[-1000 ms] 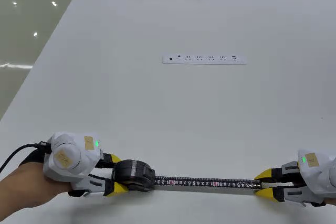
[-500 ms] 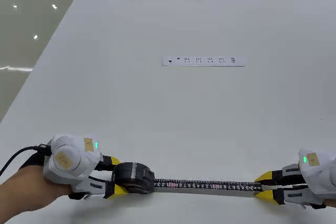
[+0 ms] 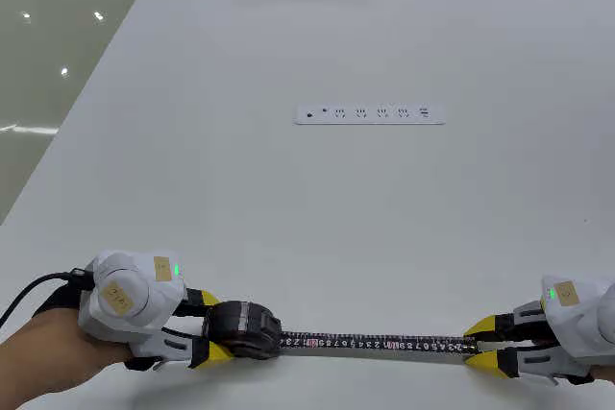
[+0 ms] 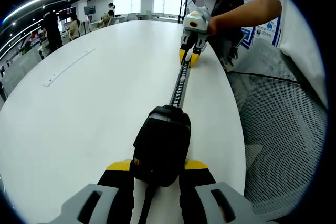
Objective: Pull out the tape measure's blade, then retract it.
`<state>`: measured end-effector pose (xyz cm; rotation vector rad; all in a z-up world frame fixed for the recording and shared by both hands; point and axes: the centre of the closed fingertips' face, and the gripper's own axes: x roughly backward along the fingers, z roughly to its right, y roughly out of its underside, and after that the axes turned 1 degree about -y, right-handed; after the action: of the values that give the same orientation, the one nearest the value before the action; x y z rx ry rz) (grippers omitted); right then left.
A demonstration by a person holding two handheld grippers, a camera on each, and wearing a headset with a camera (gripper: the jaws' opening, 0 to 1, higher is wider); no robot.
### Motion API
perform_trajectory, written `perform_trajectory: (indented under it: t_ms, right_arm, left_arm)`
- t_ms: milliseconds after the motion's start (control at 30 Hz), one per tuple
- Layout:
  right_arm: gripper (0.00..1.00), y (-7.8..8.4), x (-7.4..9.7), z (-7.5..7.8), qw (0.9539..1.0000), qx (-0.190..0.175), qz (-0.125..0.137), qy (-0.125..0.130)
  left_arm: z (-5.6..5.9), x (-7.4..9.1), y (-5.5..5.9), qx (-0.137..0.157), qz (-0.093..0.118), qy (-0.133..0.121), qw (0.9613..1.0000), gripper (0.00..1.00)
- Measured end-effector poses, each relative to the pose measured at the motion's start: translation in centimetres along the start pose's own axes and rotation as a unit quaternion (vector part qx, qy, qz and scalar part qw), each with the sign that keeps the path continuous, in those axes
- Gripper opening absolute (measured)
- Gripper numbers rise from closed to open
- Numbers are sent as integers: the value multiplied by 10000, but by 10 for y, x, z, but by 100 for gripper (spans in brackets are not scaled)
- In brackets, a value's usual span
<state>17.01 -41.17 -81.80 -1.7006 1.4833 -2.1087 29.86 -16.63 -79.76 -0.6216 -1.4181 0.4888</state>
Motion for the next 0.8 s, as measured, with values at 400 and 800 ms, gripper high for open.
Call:
perform_trajectory:
  t_ms: [400, 800]
  right_arm:
    - [14, 0, 0, 0, 10000, -39, -5, 44]
    - [21, -4, -3, -3, 9998, -177, 77, 15]
  left_arm:
    - [0, -1, -1, -13, -38, -43, 10000, 30]
    - [1, -1, 0, 8, 7, -79, 10000, 32]
